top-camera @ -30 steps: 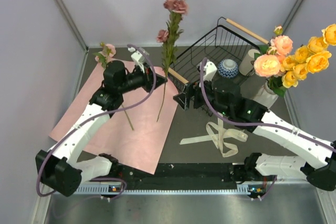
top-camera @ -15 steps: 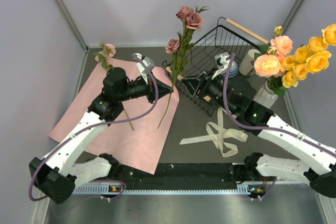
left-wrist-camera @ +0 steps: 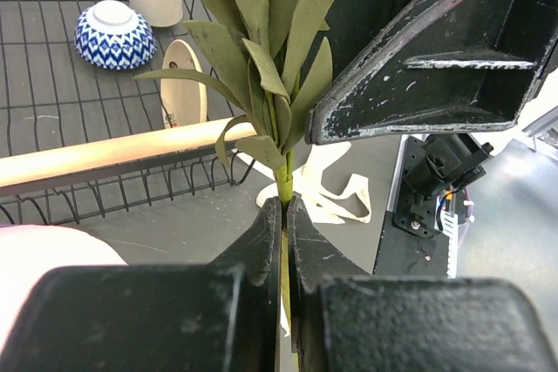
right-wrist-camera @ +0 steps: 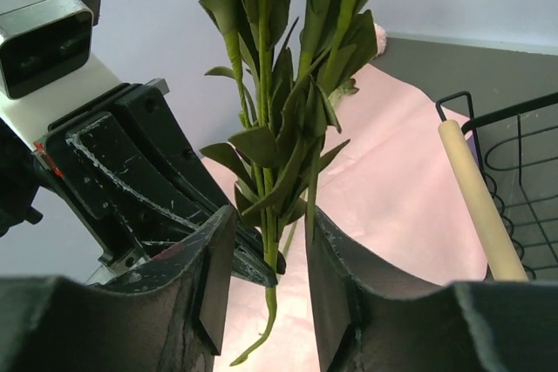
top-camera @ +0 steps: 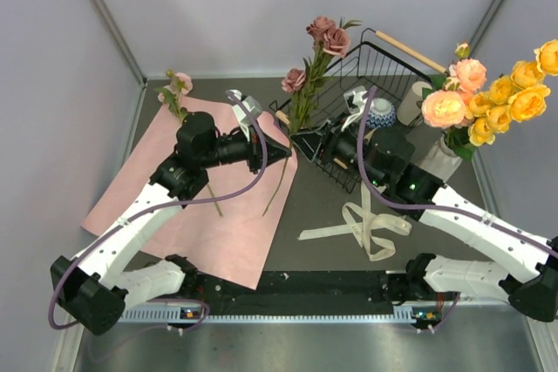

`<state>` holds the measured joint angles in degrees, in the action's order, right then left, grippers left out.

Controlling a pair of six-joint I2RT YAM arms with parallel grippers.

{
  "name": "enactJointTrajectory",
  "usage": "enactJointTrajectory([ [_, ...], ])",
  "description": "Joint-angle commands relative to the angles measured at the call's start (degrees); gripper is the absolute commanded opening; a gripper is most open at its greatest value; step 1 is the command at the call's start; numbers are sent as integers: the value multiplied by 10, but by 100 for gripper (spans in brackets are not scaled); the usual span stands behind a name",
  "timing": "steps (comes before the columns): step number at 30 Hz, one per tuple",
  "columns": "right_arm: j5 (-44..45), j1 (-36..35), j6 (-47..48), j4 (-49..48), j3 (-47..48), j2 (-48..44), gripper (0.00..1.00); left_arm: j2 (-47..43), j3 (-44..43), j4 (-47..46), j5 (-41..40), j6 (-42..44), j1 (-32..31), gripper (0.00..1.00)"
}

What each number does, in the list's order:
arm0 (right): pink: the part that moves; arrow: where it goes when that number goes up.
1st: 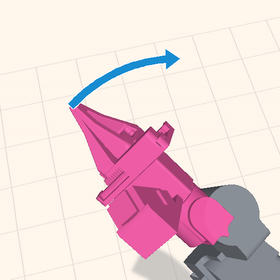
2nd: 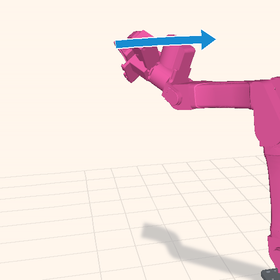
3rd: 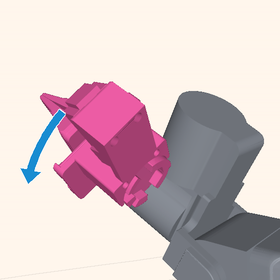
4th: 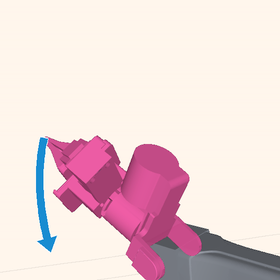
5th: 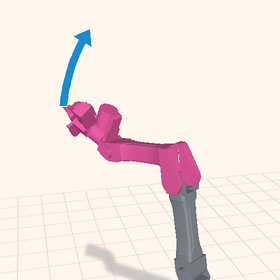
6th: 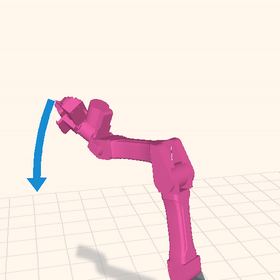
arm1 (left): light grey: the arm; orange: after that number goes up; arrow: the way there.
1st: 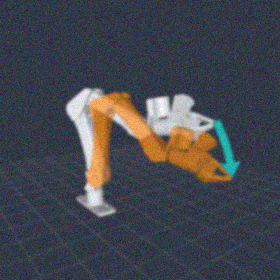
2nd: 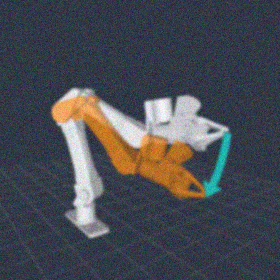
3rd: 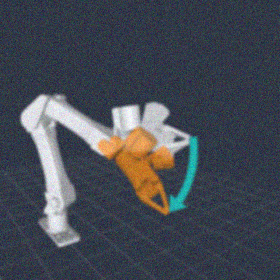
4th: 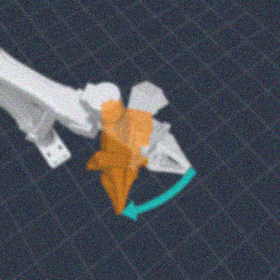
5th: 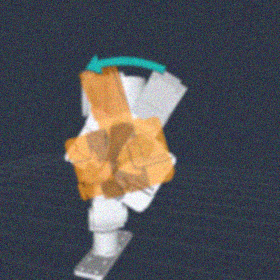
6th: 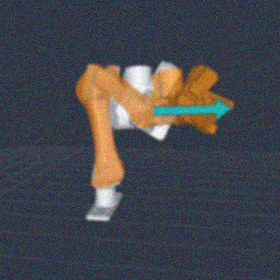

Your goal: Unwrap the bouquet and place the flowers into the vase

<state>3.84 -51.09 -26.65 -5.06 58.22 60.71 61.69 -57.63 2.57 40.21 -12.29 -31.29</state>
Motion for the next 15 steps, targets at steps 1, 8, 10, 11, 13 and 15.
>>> enactJointTrajectory([
  [1, -8, 4, -2, -25, 31, 3, 36, 4, -3, -28, 9, 8, -6, 0],
  [8, 5, 4, 0, -15, 37, 10, 23, 8, -6, -9, 5, 13, -10, 0],
  [10, 12, 4, 1, -14, 36, 9, 20, 10, -6, -5, 3, 16, -11, 0],
  [11, 13, 4, 0, -12, 36, 11, 19, 10, -6, -5, 3, 17, -11, 0],
  [13, 20, 4, 1, -10, 35, 9, 18, 10, -6, -5, 6, 17, -13, 0],
  [15, 23, 4, 3, -7, 34, 9, 17, 11, -6, -4, 6, 19, -15, 0],
])
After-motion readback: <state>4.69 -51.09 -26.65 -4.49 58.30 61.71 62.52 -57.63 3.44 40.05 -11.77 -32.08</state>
